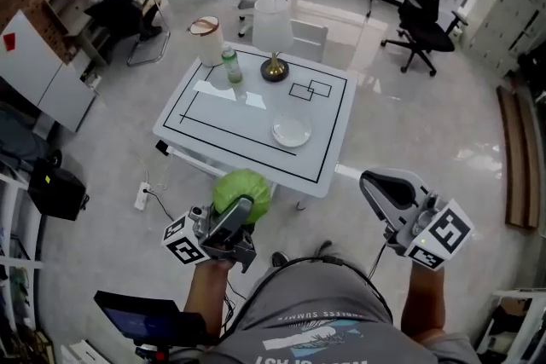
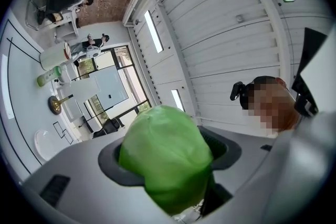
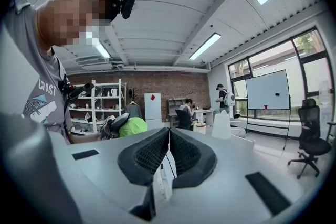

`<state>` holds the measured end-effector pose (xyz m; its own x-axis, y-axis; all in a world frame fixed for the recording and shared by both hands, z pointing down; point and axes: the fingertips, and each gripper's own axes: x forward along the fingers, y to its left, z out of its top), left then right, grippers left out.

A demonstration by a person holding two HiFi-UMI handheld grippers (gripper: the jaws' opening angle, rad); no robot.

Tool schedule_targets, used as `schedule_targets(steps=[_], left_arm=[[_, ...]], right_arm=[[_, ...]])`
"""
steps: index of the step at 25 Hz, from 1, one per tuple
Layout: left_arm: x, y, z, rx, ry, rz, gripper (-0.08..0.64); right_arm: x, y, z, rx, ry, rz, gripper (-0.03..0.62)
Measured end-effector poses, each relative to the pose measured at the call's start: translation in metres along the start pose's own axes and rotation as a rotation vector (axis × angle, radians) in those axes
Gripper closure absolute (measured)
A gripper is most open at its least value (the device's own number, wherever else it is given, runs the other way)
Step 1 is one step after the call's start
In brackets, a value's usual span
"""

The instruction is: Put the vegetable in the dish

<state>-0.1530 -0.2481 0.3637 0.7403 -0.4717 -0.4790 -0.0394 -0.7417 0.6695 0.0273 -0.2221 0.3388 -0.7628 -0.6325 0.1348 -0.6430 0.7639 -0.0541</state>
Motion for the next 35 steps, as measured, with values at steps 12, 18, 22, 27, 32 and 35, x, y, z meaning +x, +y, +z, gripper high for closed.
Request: schedule_targets(steps=[12, 18, 22, 27, 32, 35], left_arm=[[0.034, 0.044, 0.009, 0.038, -0.011, 0.09, 0.249], [0.063, 0.067, -0.006, 0.053, -0.013, 0.142, 0.249], [0.079, 0.08, -0.017, 0.077, 0.0, 0.172, 0.249], [0.102, 0.101, -0.034, 0.06, 0.034, 0.193, 0.249], [0.106, 0.119, -0.038, 0.034, 0.077, 0.217, 0.249], [0.103, 0.135, -0.034, 0.014, 0.101, 0.226, 0.249]], right_arm=[[0.029, -0.061, -0.005, 0.014, 0.015, 0.077, 0.584], [0.026, -0.097, -0.004, 0.013, 0.013, 0.134, 0.583], [0.021, -0.114, -0.01, 0.024, 0.012, 0.174, 0.584], [0.013, -0.137, -0.021, 0.057, 0.019, 0.173, 0.584], [0.025, -0.146, -0.034, 0.094, 0.036, 0.173, 0.584], [0.038, -0.147, -0.035, 0.112, 0.038, 0.165, 0.584]])
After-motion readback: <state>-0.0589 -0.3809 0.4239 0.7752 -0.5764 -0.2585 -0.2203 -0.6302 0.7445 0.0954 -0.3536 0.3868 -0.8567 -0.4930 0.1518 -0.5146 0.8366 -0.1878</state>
